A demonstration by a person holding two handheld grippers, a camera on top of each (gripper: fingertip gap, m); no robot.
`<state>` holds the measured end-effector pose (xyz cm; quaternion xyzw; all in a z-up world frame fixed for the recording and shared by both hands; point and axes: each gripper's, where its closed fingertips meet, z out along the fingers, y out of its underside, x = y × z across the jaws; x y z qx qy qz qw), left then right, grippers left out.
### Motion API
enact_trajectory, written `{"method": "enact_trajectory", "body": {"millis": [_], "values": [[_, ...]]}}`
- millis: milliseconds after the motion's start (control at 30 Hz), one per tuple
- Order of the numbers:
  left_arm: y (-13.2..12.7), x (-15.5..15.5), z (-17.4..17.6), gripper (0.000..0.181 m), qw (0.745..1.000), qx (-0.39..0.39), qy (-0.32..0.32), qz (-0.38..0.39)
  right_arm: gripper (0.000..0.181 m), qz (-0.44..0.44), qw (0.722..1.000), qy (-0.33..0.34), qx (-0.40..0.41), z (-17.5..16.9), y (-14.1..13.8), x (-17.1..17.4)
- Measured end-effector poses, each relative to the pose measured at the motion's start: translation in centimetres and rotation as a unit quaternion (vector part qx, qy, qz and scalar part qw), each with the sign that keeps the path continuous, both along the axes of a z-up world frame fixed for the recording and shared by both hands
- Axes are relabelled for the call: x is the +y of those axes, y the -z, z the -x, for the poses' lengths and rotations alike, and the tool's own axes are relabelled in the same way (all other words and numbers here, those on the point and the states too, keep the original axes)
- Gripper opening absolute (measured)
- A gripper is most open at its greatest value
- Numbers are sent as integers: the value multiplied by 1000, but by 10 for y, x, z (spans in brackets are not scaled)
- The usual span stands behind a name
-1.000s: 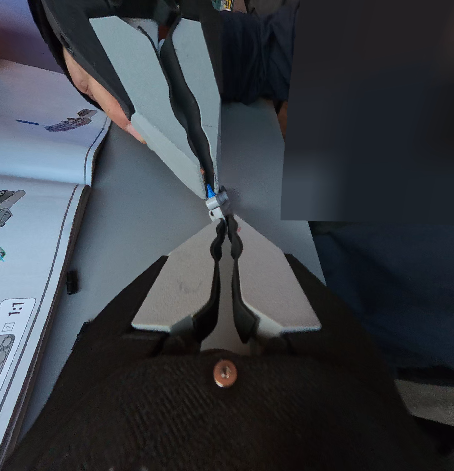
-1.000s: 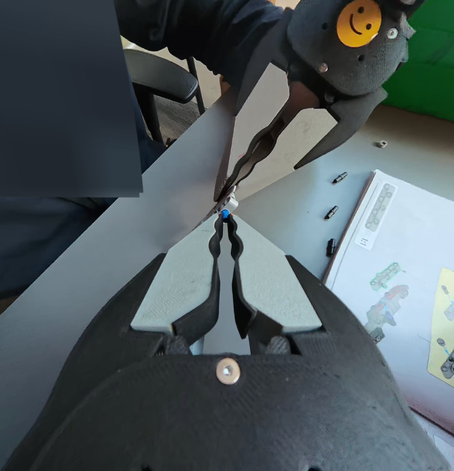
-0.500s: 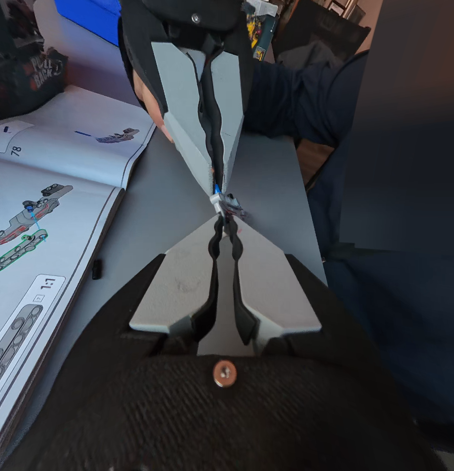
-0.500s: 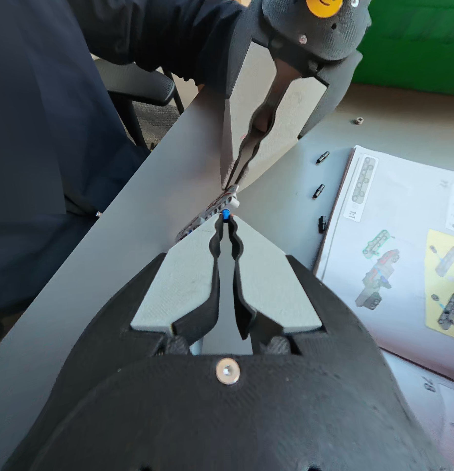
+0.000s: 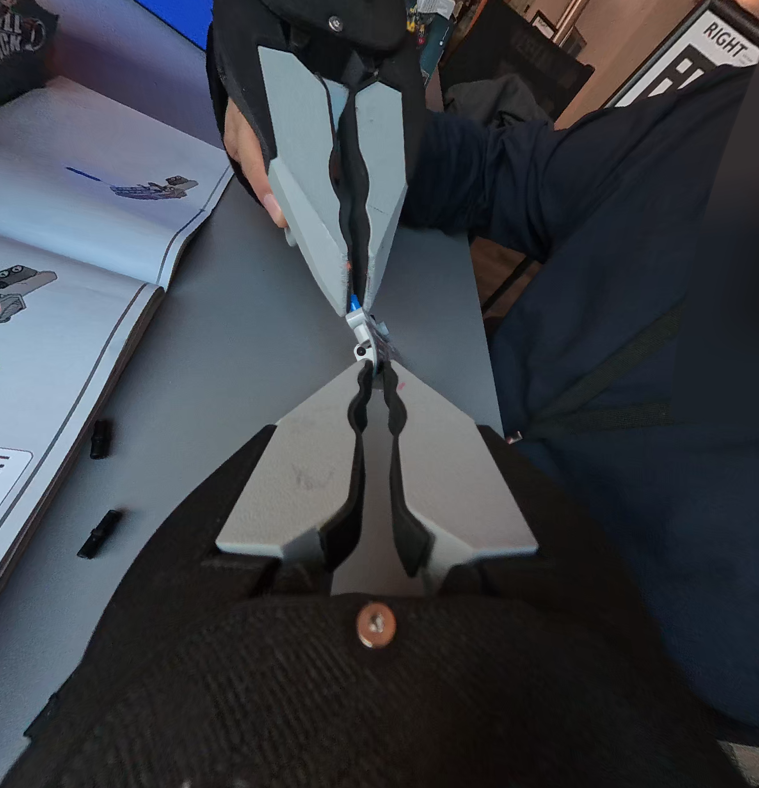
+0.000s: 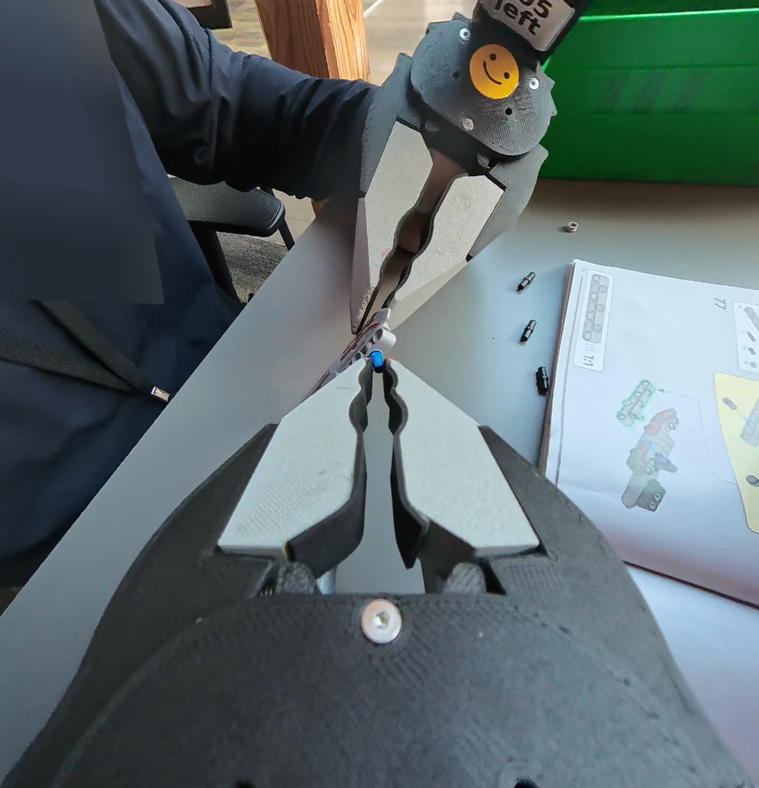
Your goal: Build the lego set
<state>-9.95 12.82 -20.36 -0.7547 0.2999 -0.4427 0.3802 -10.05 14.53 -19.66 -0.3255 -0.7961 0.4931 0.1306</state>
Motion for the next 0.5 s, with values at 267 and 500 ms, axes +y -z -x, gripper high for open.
{"method": "enact_trajectory", "body": {"millis": [267, 500], "values": [[-3, -4, -2, 1, 1000, -3, 12, -11, 0, -5, 1000, 1, -5, -4, -3, 3], [-5, -9, -4, 1, 999, -9, 35, -17, 5, -12, 1000, 17, 1, 0, -2, 10]]}}
